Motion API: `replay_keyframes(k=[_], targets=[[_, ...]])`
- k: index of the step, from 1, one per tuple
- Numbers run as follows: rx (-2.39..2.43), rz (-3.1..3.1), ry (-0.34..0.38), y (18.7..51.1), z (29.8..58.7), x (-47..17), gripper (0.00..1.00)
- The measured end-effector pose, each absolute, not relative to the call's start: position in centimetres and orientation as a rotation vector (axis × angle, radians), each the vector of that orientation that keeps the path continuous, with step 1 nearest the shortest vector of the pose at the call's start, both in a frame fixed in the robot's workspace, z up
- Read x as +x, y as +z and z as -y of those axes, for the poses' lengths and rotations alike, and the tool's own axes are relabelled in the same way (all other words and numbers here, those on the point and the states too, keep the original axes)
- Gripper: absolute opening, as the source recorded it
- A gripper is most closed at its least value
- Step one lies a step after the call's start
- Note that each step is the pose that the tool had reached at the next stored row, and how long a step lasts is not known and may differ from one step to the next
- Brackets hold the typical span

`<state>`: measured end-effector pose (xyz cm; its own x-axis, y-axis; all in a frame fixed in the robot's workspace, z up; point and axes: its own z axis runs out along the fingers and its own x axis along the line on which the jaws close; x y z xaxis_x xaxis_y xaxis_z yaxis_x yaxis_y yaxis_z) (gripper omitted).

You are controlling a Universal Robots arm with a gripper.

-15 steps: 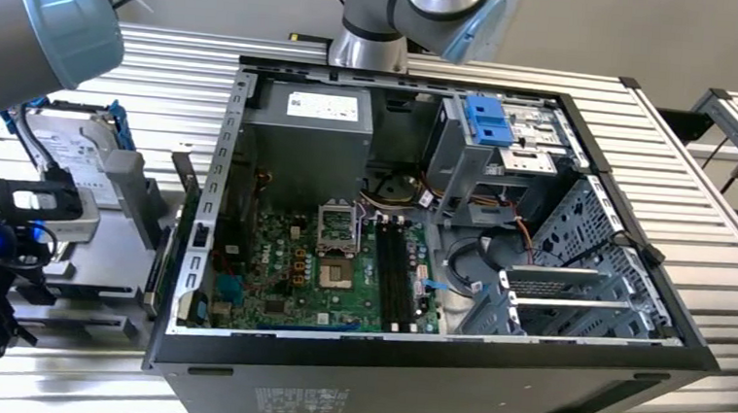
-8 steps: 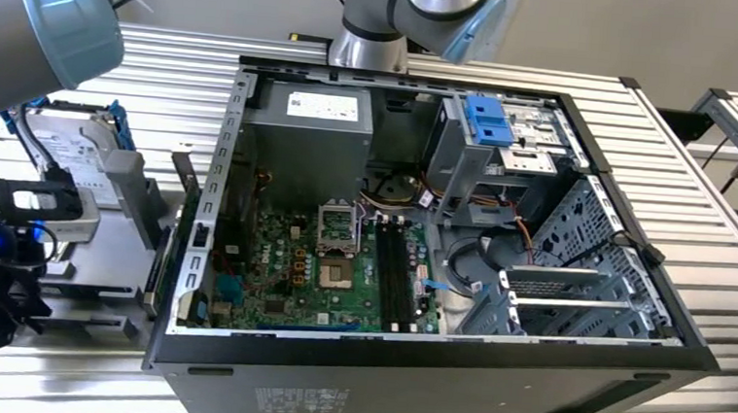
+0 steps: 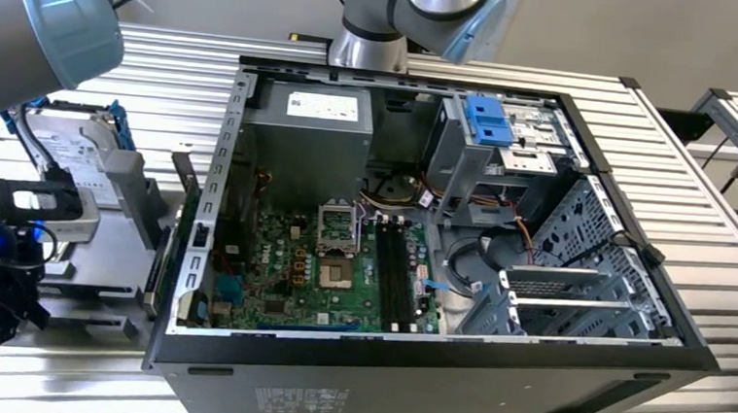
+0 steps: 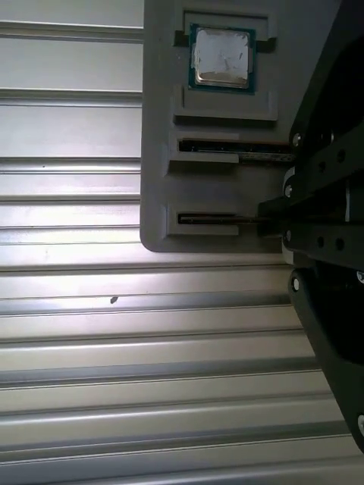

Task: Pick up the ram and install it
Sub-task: 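Pick up the ram and move it above insertion slot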

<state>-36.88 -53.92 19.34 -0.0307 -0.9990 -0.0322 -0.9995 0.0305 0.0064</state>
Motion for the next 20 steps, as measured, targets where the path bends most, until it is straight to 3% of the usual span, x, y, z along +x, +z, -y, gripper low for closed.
replay_keyframes(k=[7,20], targets=[[-2.174,-2.242,0.042,19.6,53.9,-36.9,0.00],[-2.175,-2.242,0.043,23.7,53.9,-36.9,0.00]])
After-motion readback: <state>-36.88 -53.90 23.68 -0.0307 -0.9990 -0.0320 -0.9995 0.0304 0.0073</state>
